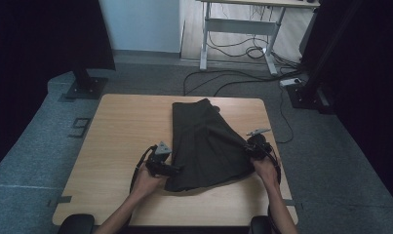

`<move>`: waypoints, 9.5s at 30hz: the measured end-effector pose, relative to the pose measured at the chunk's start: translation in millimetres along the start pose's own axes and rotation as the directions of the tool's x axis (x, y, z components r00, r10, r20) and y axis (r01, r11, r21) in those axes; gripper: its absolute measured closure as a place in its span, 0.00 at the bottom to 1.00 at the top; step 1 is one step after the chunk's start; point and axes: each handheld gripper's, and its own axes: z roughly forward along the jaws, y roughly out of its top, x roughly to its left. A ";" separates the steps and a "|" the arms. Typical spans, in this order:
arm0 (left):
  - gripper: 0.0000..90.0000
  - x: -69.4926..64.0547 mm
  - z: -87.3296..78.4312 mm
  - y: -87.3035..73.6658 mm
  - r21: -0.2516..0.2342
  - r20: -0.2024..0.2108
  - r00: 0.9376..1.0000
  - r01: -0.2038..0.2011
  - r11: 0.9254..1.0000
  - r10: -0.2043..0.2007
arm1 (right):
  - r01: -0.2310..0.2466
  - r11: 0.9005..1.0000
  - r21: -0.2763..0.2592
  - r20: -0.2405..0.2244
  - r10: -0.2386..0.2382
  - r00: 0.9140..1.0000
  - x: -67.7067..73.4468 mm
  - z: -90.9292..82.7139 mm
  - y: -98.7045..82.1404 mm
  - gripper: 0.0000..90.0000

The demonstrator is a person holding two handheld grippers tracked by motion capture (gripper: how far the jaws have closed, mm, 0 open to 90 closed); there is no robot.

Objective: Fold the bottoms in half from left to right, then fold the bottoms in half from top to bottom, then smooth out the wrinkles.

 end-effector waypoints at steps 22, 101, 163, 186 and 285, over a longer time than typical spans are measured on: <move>0.17 63.8 -32.5 -28.6 0.124 -0.231 0.973 0.049 0.991 -0.020 | -0.023 1.000 -0.011 -0.234 0.019 0.972 60.3 3.2 -22.6 0.76; 0.14 93.4 -93.6 -32.3 -0.010 -0.195 0.974 0.113 0.994 -0.113 | -0.074 0.978 -0.193 -0.193 0.036 0.981 39.0 -17.3 -30.4 0.13; 0.17 70.4 9.3 0.1 0.139 -0.198 0.974 0.141 0.980 -0.112 | 0.009 0.999 -0.043 -0.197 -0.018 0.980 67.2 29.9 9.3 0.75; 0.15 6.8 -48.7 -25.3 0.131 -0.170 0.982 0.106 0.986 -0.083 | 0.100 0.994 -0.040 -0.273 -0.108 0.956 96.2 -26.5 -40.1 0.47; 0.95 65.4 -56.3 131.9 -0.165 -0.142 0.984 -0.130 0.978 0.107 | 0.104 0.922 -0.374 -0.185 -0.183 0.966 84.1 -44.2 129.5 0.85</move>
